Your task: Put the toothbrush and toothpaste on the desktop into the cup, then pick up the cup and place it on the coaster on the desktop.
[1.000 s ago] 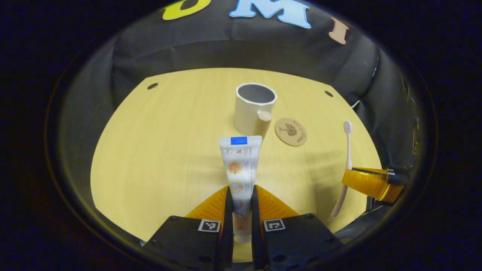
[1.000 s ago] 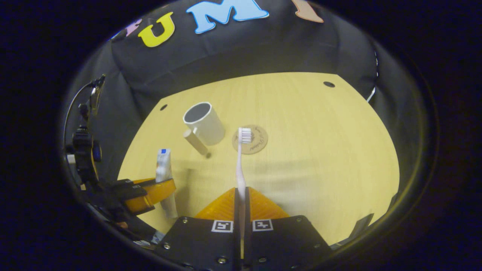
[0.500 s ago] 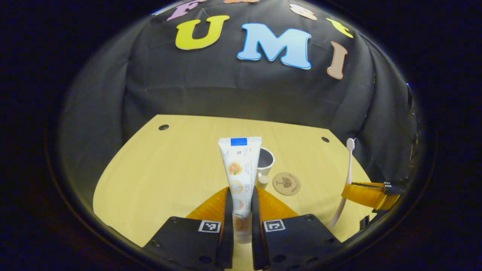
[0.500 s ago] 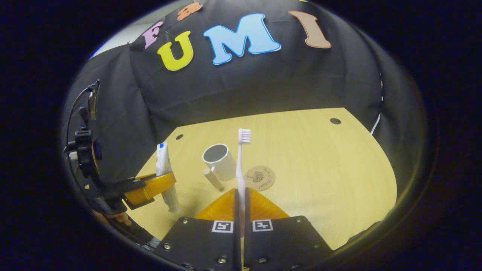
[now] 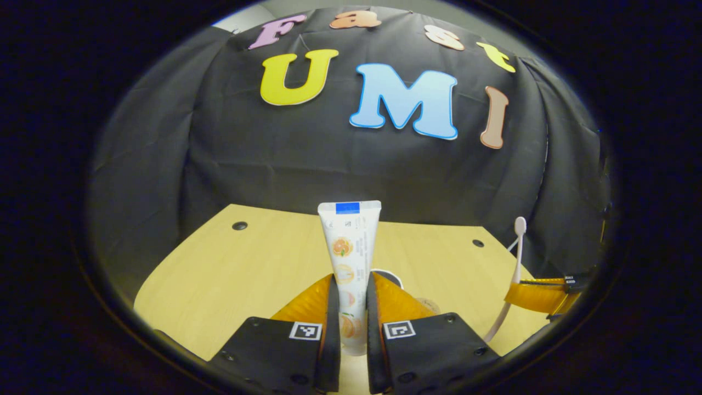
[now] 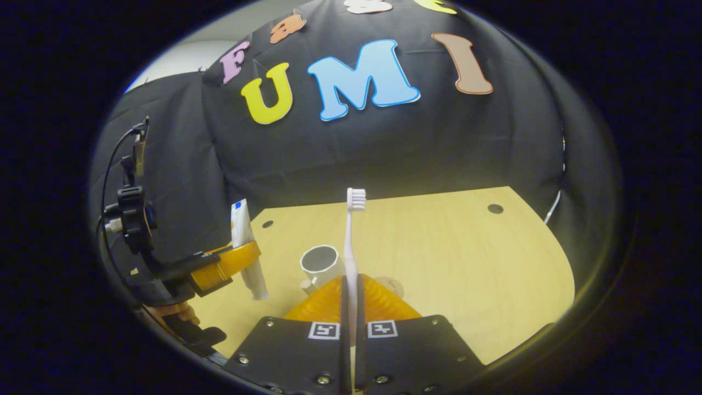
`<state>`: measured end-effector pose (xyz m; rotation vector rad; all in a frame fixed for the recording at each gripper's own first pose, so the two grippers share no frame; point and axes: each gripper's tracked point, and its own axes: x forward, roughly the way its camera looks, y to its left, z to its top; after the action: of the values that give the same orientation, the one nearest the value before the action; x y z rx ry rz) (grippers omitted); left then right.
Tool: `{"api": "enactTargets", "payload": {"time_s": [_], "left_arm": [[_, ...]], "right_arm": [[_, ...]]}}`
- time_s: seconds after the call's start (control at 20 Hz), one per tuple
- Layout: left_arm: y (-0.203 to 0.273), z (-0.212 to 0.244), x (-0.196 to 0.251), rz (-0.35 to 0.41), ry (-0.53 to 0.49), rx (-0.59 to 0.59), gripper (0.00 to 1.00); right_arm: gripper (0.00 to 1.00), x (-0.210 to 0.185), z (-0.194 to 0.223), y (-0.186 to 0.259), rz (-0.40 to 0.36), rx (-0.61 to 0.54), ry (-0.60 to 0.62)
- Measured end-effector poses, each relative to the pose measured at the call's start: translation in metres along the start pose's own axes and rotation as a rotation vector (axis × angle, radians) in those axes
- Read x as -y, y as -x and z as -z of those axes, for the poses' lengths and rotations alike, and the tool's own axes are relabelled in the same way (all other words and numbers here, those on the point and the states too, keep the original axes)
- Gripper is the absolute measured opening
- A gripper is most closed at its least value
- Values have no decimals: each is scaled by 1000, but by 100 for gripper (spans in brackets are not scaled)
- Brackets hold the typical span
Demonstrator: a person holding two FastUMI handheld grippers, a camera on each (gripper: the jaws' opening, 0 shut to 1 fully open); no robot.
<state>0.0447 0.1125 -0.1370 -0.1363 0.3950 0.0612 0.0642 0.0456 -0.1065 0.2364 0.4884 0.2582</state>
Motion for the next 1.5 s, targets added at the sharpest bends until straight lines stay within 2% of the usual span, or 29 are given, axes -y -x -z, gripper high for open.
{"api": "enactTargets", "payload": {"time_s": [0.15, 0.4, 0.55, 0.8, 1.0, 1.2, 1.5], "left_arm": [[-17, -17, 6, 19, 7, 59, 29], [-46, -48, 23, 83, 28, 190, 27], [-69, -50, 30, 107, 11, 210, 29], [-111, -33, 34, 126, 29, 160, 26], [-132, -1, 37, 145, 26, 92, 26], [-149, 12, 50, 133, 13, 9, 26], [-145, 41, 52, 140, 4, -105, 36]], "right_arm": [[4, 3, -11, -7, 11, 25, 25], [4, 2, -15, -19, 23, 27, 2], [4, 3, -16, -19, 40, 18, 7], [4, 3, -9, -20, 64, 3, 18], [4, 4, -8, -20, 81, -1, 16], [4, 6, -6, -22, 90, -14, 8], [4, 5, -5, -23, 71, -21, -4]]}}
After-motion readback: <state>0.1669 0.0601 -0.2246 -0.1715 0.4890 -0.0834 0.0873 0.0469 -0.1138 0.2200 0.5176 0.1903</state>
